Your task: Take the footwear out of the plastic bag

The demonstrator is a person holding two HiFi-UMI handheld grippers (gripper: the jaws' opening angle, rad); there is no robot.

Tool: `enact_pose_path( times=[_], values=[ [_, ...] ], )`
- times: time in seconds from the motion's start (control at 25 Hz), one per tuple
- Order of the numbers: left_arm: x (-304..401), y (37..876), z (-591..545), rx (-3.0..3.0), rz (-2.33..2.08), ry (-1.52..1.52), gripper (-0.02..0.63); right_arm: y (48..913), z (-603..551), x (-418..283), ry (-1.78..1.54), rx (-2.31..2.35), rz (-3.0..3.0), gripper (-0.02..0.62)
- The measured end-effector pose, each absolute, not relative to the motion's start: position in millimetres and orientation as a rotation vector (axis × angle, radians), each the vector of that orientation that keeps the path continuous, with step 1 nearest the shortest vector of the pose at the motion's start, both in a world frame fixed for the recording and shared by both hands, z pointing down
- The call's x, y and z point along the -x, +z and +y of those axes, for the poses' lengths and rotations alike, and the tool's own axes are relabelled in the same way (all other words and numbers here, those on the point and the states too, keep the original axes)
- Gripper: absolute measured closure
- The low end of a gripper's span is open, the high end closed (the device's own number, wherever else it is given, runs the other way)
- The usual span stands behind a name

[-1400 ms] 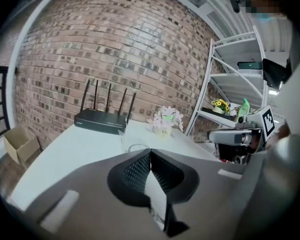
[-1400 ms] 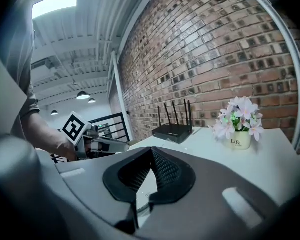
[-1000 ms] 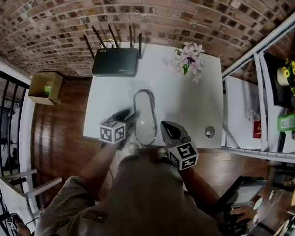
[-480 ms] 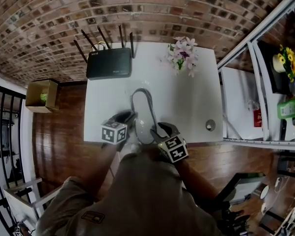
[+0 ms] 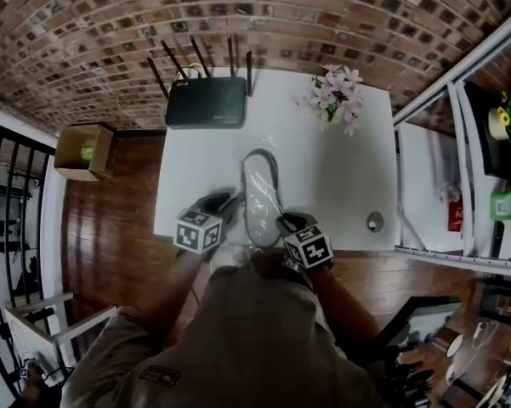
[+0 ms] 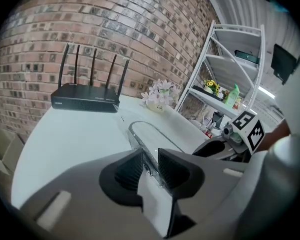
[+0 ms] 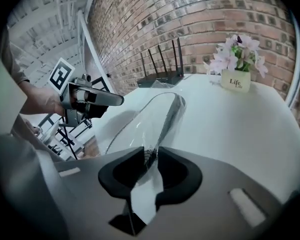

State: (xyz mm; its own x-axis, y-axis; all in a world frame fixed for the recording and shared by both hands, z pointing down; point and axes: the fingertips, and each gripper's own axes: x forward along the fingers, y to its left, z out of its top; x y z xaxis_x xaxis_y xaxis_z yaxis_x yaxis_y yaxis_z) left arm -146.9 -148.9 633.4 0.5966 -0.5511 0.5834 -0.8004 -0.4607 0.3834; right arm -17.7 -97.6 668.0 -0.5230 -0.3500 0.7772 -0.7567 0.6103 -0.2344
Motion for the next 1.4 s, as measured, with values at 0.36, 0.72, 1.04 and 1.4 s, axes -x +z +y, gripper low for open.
enact_pose_path(
  times=[0.36, 0.72, 1.04, 1.4],
  values=[
    [141, 625, -144, -2.201, -1.088, 0.484, 0.515, 662, -114, -4, 0.306, -0.616, -2.05, 0.577],
    [139, 615, -141, -2.201, -1.128, 0.466, 0.518, 656, -131, -13, -0.241, -0.288, -1.948, 0.578],
    [133, 609, -132, -2.187, -1.157, 0.437, 0.522, 660, -140, -20, -0.479, -0.133, -1.893, 0.577],
    [136, 605, -126, -2.195, -1.196, 0.445, 0.522, 635, -152, -17, -0.009, -0.313, -2.151, 0.426]
  ],
)
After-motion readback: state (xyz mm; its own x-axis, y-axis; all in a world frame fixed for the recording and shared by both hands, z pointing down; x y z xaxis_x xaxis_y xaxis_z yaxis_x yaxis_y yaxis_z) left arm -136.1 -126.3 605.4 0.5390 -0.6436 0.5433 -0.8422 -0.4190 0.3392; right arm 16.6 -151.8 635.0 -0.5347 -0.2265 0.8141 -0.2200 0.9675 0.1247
